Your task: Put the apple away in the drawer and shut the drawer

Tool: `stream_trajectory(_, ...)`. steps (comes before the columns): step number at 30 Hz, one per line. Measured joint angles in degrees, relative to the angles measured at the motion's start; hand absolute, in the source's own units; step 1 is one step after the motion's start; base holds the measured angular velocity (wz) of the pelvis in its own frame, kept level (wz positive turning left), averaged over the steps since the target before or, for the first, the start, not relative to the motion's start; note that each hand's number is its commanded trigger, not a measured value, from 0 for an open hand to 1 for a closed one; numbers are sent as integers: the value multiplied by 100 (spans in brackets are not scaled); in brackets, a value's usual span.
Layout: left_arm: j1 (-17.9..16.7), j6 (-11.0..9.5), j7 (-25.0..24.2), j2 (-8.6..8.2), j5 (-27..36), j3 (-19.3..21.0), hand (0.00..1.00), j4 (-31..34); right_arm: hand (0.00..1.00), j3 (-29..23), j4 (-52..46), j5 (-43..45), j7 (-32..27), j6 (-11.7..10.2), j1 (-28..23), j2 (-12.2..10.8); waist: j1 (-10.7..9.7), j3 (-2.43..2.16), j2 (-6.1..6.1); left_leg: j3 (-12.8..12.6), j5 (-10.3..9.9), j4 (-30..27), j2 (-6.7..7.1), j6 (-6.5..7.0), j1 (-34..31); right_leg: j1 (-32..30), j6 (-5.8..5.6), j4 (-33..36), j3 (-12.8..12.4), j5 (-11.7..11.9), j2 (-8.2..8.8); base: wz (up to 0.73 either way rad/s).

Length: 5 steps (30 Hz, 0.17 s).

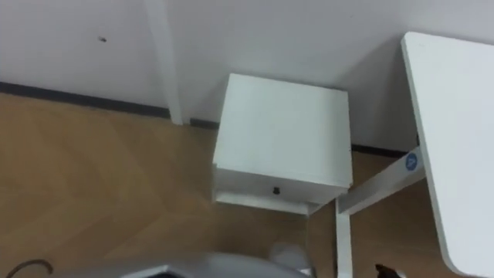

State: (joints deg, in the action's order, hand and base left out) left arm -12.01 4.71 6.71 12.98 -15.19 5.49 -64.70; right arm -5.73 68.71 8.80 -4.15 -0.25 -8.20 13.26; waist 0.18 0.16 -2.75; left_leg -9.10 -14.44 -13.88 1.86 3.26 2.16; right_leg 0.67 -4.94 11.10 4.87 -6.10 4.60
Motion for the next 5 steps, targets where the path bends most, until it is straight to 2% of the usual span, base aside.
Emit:
stream_trajectory(2,34,-12,29,-6,1,1,0,-9,0,0,57,-24,11,-143,99,-10,23,3,-33,-18,4,91,0,6,102,245,30,-258,-3,33,-72,-16)
stream_trajectory(5,93,-18,65,-2,-5,7,0,-9,0,-1,69,-30,121,-297,210,-117,21,-2,-44,-113,2,228,36,3,184,340,79,-349,-22,260,-86,-4)
